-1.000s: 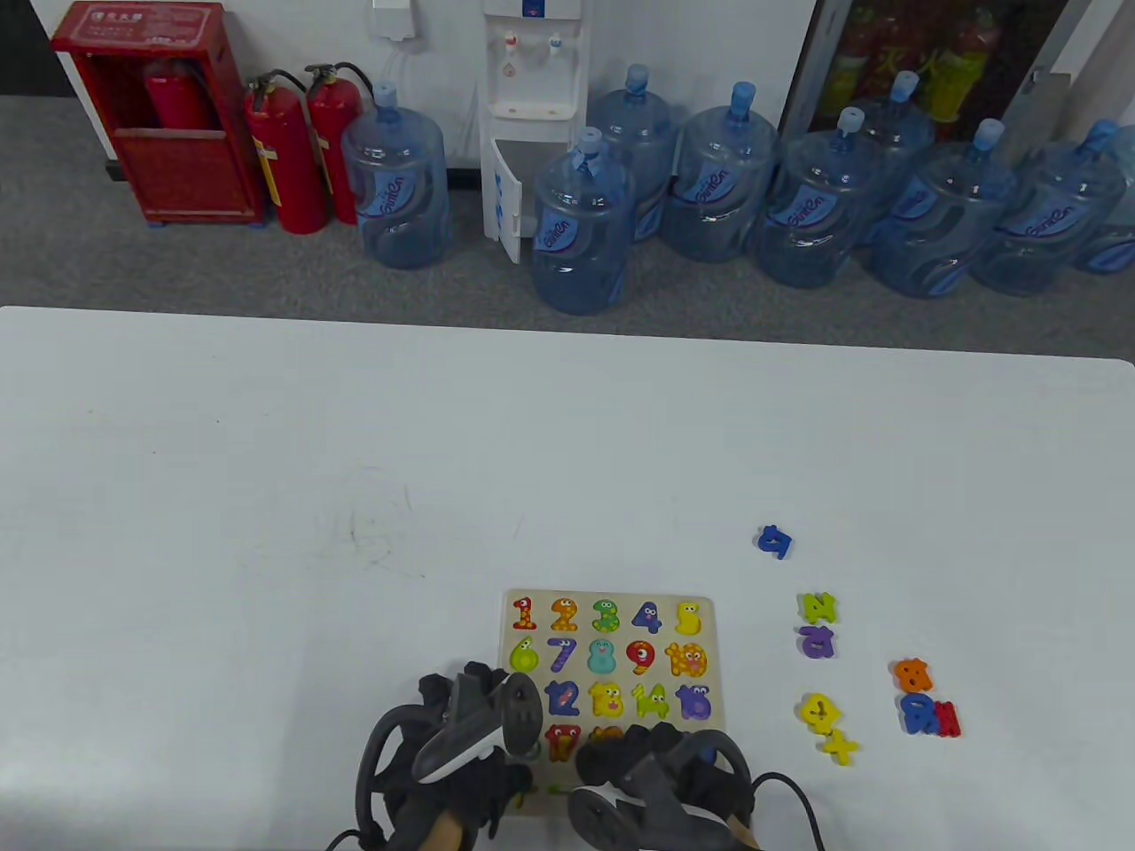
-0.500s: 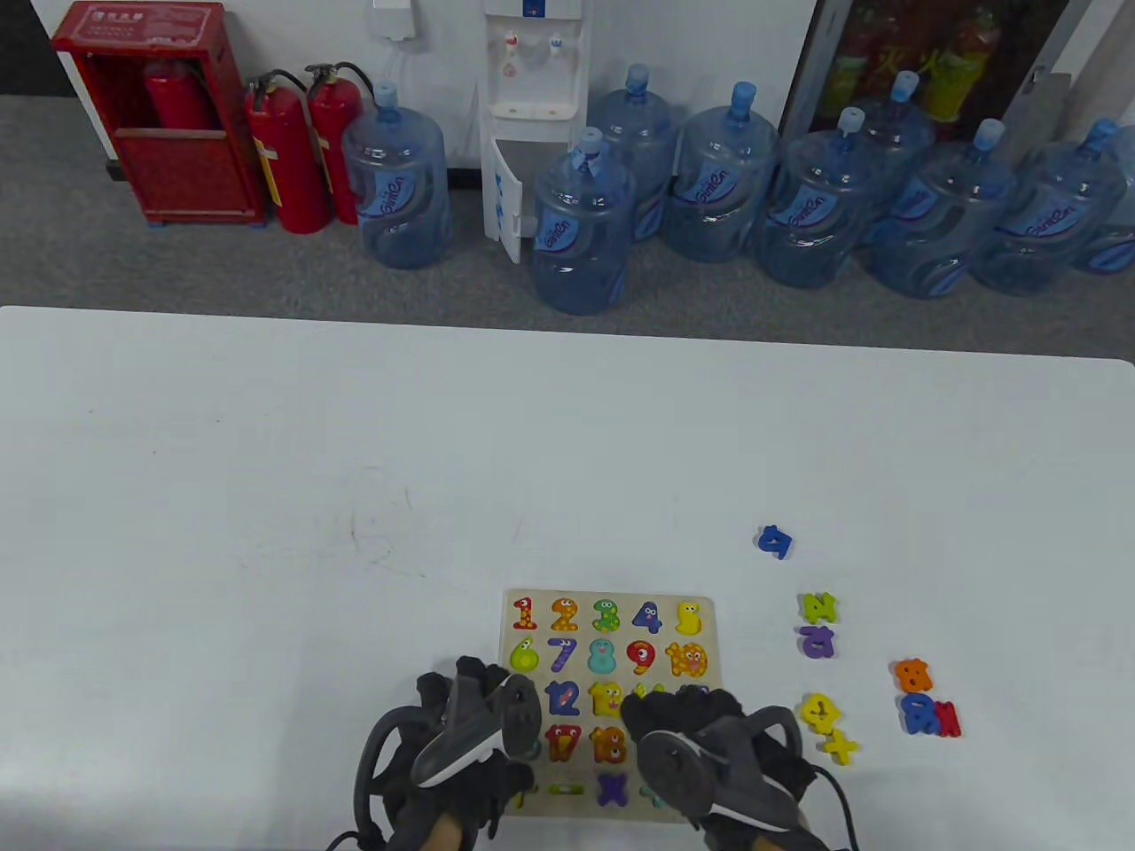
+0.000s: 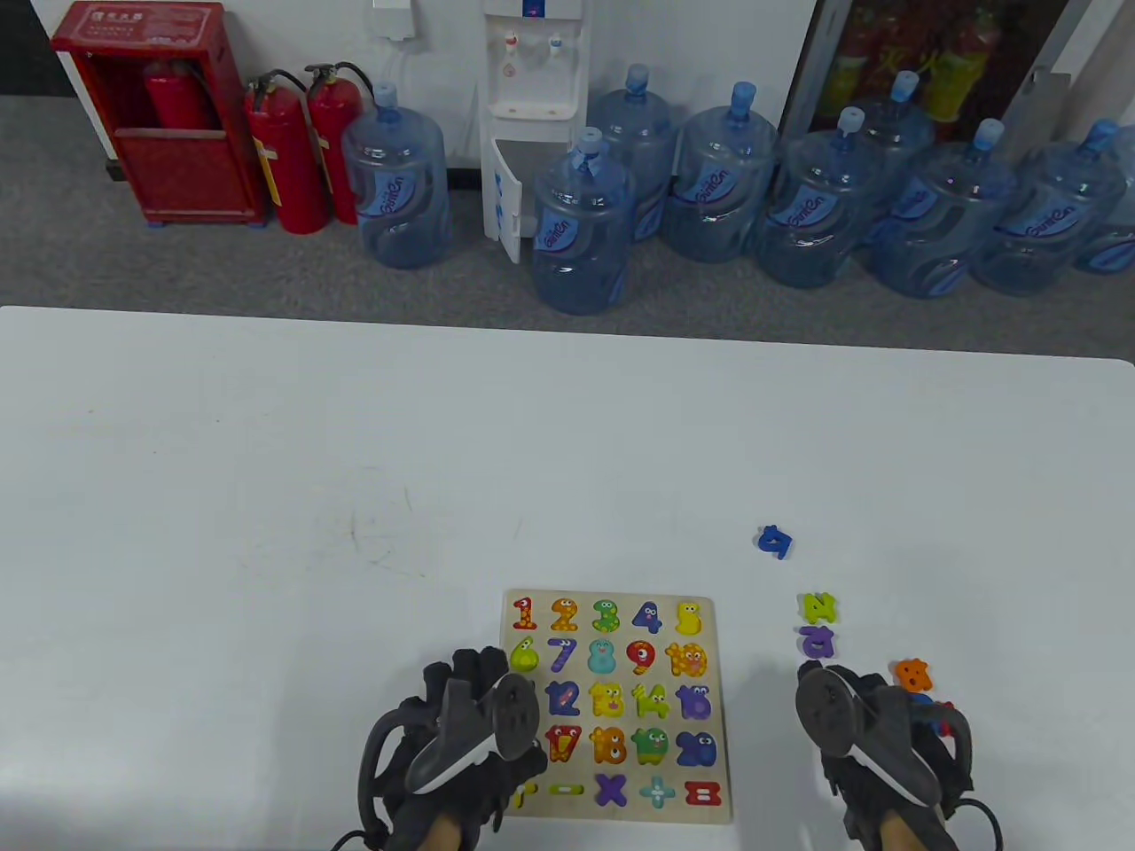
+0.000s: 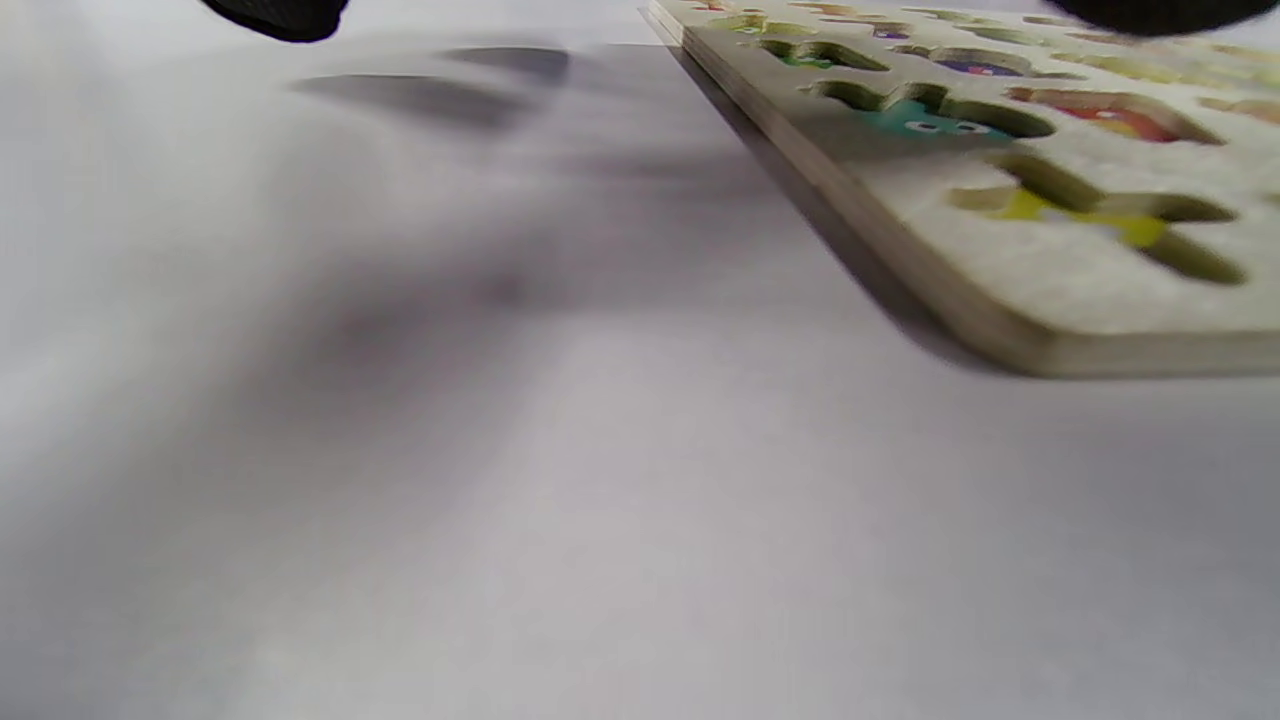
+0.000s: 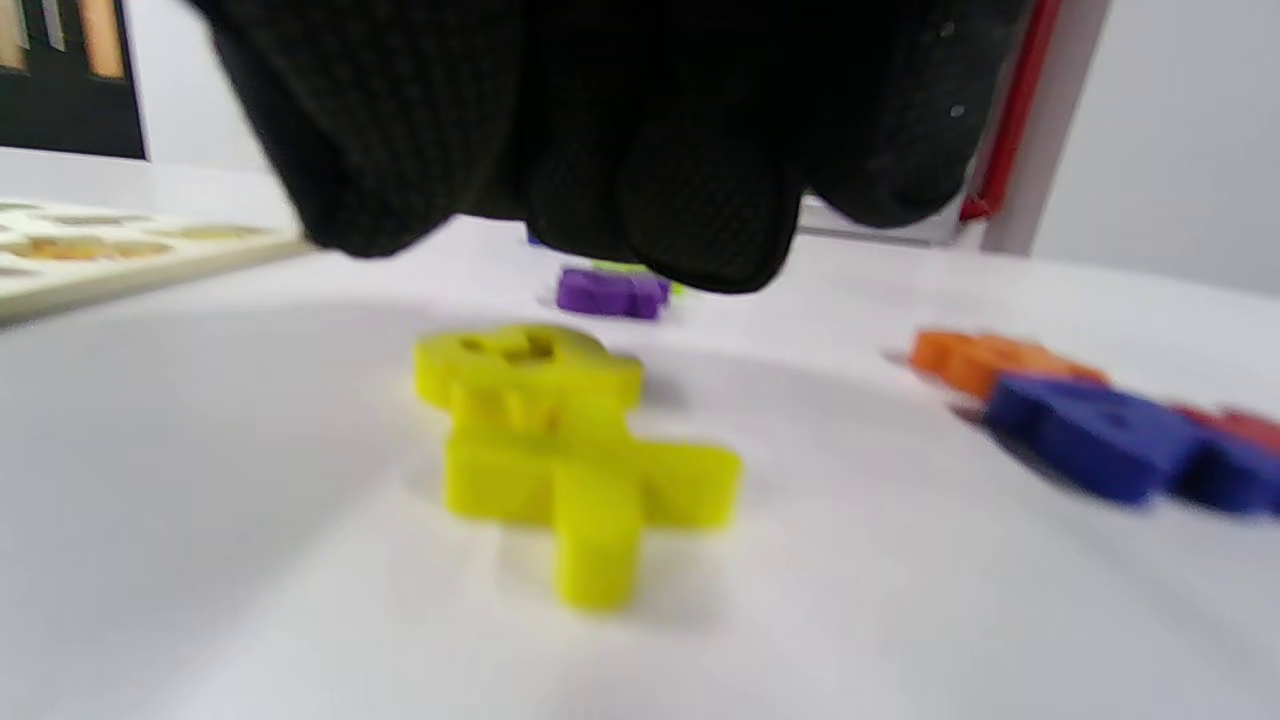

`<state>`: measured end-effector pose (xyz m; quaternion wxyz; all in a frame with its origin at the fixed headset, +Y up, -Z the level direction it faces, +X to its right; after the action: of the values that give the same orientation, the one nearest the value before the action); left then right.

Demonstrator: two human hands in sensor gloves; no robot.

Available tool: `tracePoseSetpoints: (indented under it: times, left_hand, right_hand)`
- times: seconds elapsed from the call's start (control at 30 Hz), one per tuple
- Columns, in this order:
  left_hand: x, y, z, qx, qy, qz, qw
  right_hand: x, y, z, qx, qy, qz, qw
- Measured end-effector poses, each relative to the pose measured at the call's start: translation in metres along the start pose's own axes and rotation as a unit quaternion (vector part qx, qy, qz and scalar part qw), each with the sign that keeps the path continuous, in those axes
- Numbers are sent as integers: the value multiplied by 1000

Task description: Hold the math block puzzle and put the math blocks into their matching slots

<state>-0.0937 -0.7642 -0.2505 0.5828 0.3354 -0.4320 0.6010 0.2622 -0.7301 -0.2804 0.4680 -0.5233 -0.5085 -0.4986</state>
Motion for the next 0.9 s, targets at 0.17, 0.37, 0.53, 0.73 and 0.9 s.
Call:
tracePoseSetpoints:
  times: [0.17, 0.37, 0.53, 0.73, 0.9]
  left_hand:
    - [0, -3, 2, 4, 7, 14, 1000]
    - [0, -5, 4, 6, 20, 23, 1000]
    - [0, -7, 5, 4, 24, 27, 999]
    - [0, -7, 5, 7, 24, 30, 999]
    - [0, -8, 6, 12, 24, 31, 999]
  right_hand:
    - [-2, 8, -15, 18, -43, -46, 998]
    - [-4, -3, -18, 44, -21, -47, 998]
    - [-3, -15, -15, 58, -6, -33, 998]
    - [-1, -11, -7, 30, 12, -47, 998]
    - [4, -20, -9, -4, -10, 6, 1000]
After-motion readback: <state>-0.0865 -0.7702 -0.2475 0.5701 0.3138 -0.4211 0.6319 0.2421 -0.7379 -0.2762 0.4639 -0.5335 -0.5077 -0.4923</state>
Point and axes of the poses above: the tracker on the back of each hand, its own y axis roughly to the little-finger side, its own x axis roughly from the fingertips to the wrist, z = x × y, the point moved 5 cm from there along -x, roughly from the wrist to the fingertips, and after that the axes turned 7 degrees about -x, right-handed, at the moved point
